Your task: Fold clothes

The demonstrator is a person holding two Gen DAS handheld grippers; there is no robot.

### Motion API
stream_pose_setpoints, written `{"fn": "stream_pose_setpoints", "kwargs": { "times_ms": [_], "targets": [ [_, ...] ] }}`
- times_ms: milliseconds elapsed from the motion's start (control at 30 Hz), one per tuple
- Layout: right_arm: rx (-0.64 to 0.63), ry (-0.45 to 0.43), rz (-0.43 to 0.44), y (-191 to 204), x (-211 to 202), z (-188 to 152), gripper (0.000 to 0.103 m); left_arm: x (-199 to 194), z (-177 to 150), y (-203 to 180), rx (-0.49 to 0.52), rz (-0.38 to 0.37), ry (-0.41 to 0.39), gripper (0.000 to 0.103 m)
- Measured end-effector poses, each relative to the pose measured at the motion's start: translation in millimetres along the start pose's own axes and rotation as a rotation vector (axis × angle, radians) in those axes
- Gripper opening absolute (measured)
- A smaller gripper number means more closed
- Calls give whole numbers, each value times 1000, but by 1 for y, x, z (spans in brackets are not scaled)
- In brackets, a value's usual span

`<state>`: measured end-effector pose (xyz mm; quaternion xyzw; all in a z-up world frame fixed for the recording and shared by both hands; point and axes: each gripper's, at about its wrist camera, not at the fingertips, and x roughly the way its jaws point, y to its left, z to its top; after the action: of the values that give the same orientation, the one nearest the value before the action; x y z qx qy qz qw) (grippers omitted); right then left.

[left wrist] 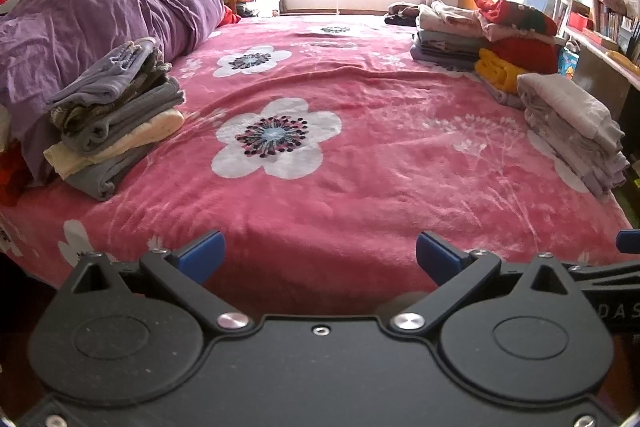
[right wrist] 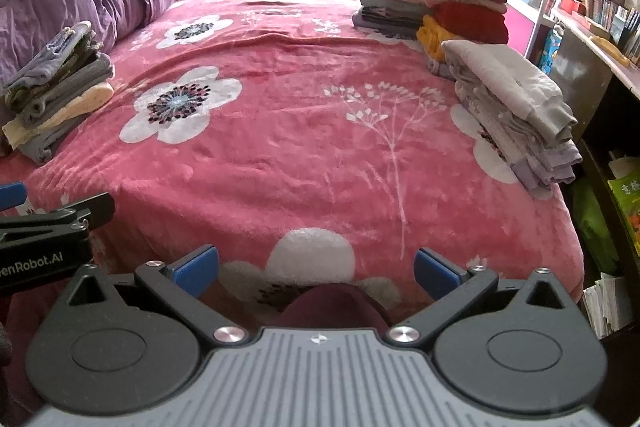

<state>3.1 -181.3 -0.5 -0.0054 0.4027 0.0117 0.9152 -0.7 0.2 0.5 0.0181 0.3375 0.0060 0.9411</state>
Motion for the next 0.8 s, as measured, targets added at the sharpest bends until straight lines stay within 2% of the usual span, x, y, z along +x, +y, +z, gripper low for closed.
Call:
{"fn": "stream_pose_setpoints", "kwargs": {
  "times_ms": [133, 300, 800],
  "targets": [
    [2, 2, 3, 1, 1, -6, 103, -4, 0, 1, -2, -7, -12, 102],
    [2, 3, 3, 0, -13, 8, 103, -8, 1, 2, -7, -16, -23, 102],
    [11, -70, -12, 2, -35, 2, 103, -24, 7, -4, -1, -40, -51, 102]
  ]
}}
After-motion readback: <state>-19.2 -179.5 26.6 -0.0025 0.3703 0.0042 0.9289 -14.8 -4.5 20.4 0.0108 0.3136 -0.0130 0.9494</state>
